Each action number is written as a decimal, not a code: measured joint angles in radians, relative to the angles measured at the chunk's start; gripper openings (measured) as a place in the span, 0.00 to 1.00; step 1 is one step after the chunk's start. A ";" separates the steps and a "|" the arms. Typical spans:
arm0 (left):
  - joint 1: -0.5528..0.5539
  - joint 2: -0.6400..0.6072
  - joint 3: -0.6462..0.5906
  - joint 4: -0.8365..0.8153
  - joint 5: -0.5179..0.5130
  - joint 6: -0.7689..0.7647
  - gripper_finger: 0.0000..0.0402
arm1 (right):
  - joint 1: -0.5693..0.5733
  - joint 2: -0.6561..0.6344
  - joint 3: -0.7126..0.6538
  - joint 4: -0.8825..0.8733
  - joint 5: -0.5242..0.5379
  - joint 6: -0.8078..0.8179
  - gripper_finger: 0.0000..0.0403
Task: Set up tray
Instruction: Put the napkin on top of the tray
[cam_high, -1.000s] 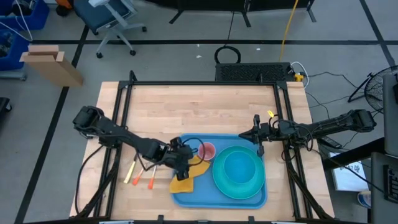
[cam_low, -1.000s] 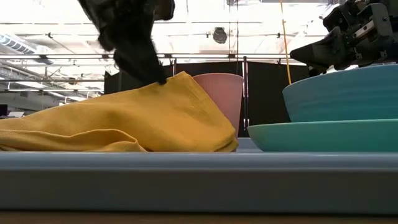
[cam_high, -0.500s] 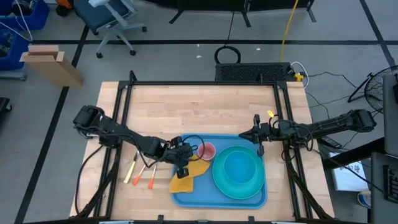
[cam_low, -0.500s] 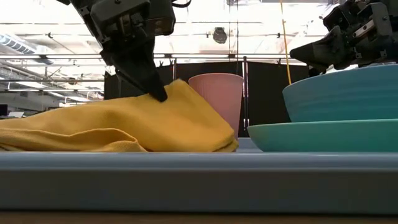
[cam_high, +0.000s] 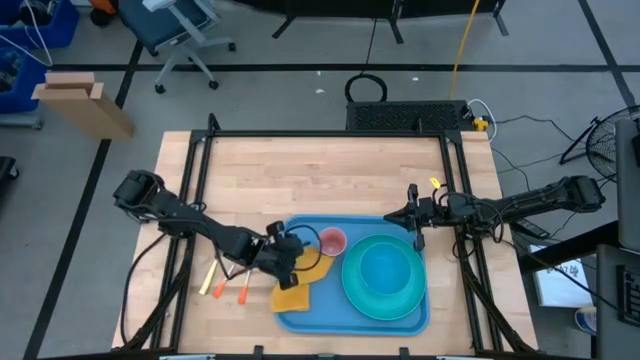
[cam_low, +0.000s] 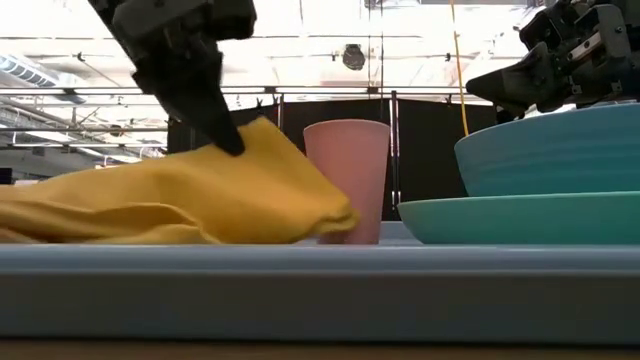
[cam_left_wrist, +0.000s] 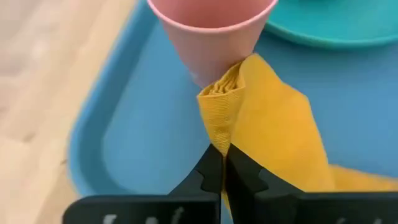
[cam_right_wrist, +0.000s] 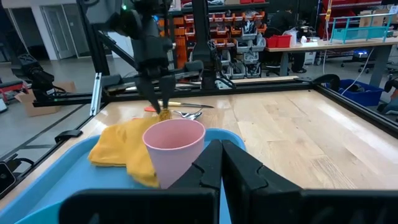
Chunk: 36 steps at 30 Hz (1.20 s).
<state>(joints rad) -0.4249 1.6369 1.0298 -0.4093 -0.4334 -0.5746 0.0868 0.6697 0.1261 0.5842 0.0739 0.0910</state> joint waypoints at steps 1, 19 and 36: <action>-0.005 -0.005 0.000 -0.007 -0.021 -0.025 0.01 | 0.000 0.000 0.000 -0.001 0.000 0.001 0.00; 0.036 -0.007 -0.183 0.054 -0.123 -0.318 0.01 | 0.000 0.000 0.000 0.011 0.001 0.000 0.00; 0.020 -0.036 -0.085 0.023 -0.125 -0.017 0.41 | 0.000 0.000 0.000 0.009 0.001 -0.005 0.00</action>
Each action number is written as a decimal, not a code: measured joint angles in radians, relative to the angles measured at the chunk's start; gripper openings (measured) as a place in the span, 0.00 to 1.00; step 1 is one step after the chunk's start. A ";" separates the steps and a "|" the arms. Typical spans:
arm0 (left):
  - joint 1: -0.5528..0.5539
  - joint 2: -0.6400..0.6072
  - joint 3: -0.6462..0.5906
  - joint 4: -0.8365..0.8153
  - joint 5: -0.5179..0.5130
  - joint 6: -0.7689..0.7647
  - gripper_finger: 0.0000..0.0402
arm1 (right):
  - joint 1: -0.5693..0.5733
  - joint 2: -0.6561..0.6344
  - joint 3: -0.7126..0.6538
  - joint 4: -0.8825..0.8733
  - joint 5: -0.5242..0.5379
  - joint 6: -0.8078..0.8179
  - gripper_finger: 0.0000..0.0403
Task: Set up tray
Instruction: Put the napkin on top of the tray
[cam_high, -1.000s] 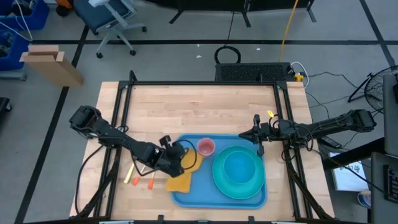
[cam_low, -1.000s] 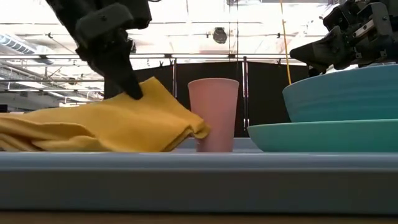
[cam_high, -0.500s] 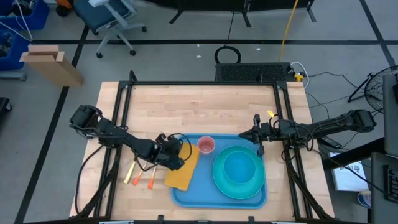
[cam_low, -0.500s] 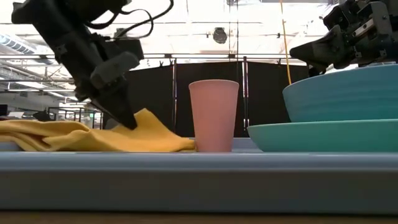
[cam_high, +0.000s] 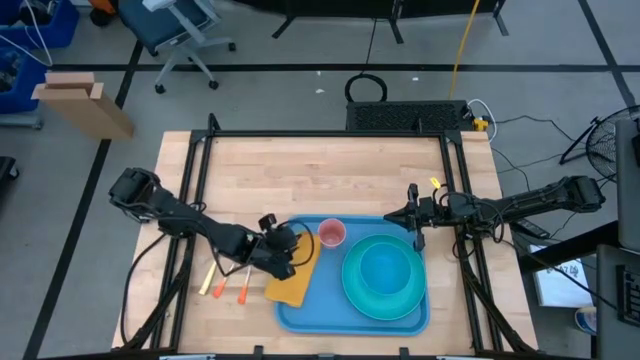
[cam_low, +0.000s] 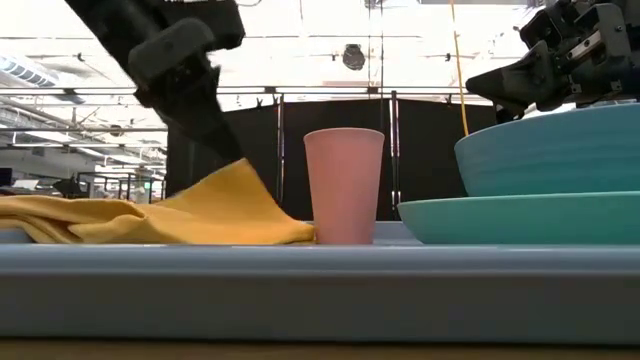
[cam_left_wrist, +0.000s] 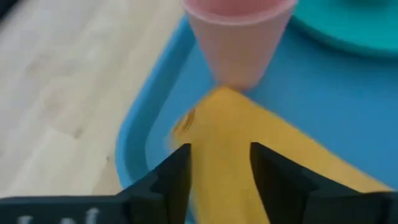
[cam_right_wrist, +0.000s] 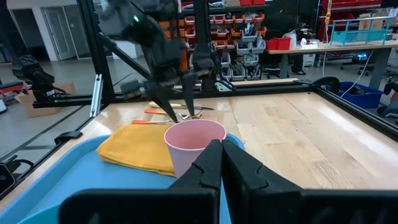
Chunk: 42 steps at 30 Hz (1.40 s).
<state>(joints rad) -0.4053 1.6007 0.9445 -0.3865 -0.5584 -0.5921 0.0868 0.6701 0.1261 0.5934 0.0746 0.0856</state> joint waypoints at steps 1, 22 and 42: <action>0.000 -0.005 0.009 -0.028 -0.023 -0.007 0.44 | 0.000 0.000 0.000 0.000 0.000 0.000 0.00; -0.263 0.060 0.098 0.025 0.108 0.084 0.63 | 0.000 0.003 0.000 0.003 -0.001 0.014 0.00; -0.243 0.458 0.600 -0.555 0.203 0.276 0.63 | 0.000 0.005 0.001 0.000 -0.001 0.023 0.00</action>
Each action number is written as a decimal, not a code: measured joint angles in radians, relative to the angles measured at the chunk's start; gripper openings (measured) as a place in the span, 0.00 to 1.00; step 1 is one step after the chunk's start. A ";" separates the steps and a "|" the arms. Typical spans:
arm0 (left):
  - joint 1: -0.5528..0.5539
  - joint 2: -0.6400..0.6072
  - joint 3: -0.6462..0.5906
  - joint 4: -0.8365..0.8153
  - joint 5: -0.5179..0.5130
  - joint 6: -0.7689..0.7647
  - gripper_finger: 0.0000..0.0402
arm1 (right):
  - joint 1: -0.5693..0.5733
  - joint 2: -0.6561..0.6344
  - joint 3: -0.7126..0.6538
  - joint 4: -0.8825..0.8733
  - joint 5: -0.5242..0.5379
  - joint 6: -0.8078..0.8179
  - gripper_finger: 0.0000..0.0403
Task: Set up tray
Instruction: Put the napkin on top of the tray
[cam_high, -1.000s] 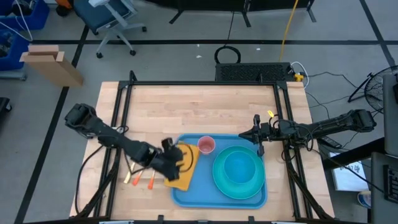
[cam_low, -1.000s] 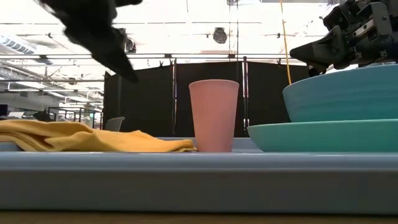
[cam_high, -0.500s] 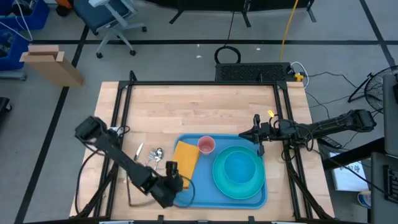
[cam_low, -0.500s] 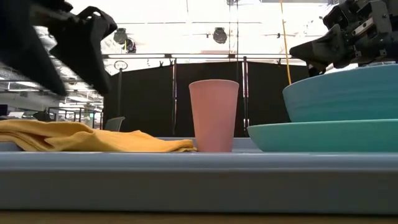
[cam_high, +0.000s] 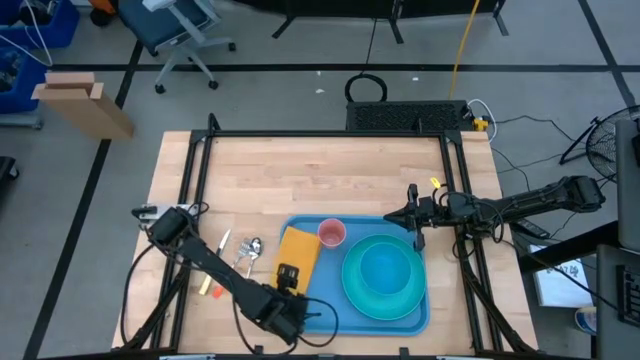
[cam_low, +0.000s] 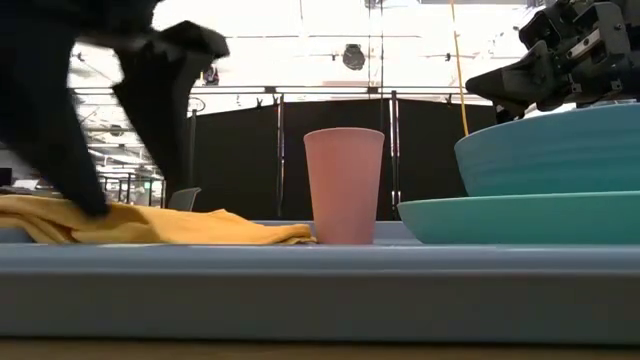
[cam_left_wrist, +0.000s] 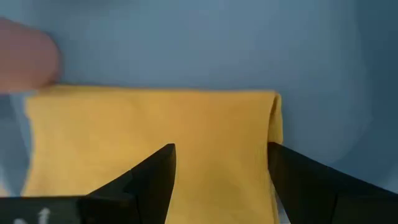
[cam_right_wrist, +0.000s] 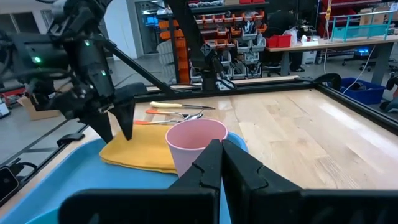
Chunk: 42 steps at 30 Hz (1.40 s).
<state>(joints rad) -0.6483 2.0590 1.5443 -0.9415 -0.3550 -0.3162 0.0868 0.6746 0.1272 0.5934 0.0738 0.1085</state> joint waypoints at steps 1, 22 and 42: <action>0.000 -0.007 0.009 -0.001 -0.006 0.001 0.63 | 0.000 0.000 0.000 0.000 0.000 0.000 0.00; -0.027 0.003 -0.052 0.030 0.077 0.030 0.63 | 0.000 0.000 -0.001 0.001 0.001 0.001 0.00; -0.007 0.001 -0.147 0.193 0.087 0.101 0.07 | 0.000 0.000 -0.001 0.001 0.002 -0.016 0.00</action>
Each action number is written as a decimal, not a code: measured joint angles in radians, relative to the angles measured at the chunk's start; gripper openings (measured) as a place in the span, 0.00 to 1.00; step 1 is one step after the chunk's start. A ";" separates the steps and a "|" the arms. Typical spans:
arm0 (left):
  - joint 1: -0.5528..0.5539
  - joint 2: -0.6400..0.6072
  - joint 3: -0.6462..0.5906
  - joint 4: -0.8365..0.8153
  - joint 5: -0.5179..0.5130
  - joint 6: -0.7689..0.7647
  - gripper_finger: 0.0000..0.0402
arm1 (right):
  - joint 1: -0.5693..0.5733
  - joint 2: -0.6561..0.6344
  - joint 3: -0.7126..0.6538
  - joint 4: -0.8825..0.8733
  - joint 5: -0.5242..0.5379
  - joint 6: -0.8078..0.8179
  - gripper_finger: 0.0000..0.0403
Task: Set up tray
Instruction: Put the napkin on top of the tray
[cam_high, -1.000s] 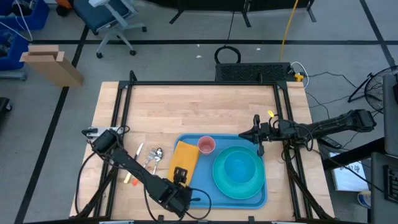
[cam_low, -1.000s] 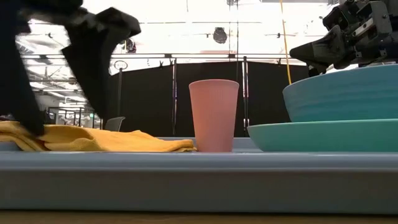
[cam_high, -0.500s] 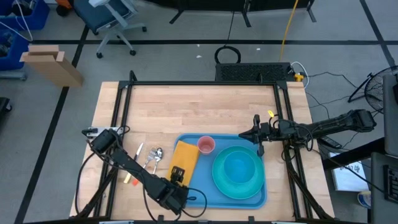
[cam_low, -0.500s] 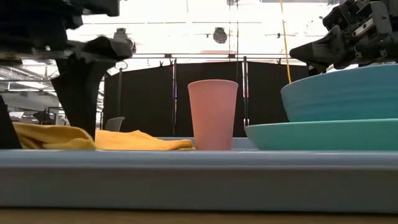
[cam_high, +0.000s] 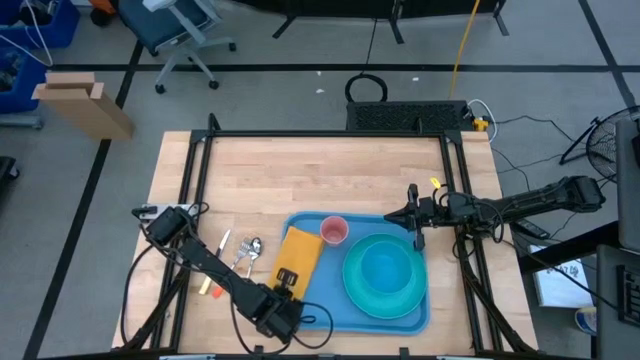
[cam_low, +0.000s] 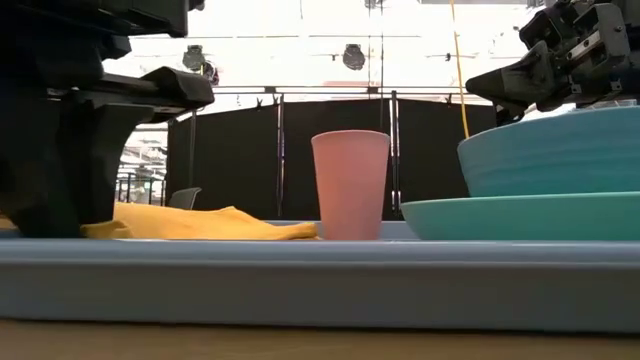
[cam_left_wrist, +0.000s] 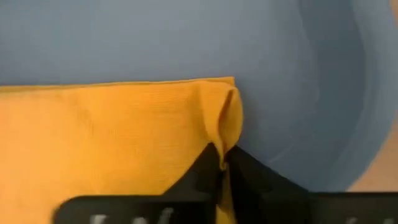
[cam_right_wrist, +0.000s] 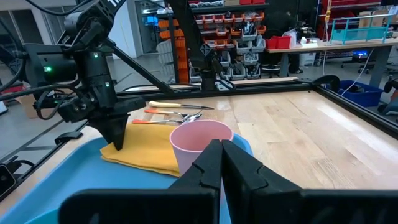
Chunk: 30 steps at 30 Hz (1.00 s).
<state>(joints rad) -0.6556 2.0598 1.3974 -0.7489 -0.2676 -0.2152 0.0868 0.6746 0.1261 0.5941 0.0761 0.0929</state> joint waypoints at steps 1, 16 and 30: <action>0.001 0.000 0.000 0.005 -0.003 -0.012 0.04 | 0.000 0.000 0.000 0.000 0.000 0.000 0.00; 0.073 0.006 0.137 0.045 0.045 -0.200 0.01 | 0.000 0.000 0.000 0.008 -0.001 0.000 0.00; 0.075 0.013 0.136 0.125 0.129 -0.188 0.13 | 0.000 0.000 0.000 0.007 -0.002 0.000 0.00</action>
<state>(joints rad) -0.5804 2.0724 1.5333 -0.6239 -0.1387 -0.4030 0.0868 0.6743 0.1261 0.6010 0.0739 0.0929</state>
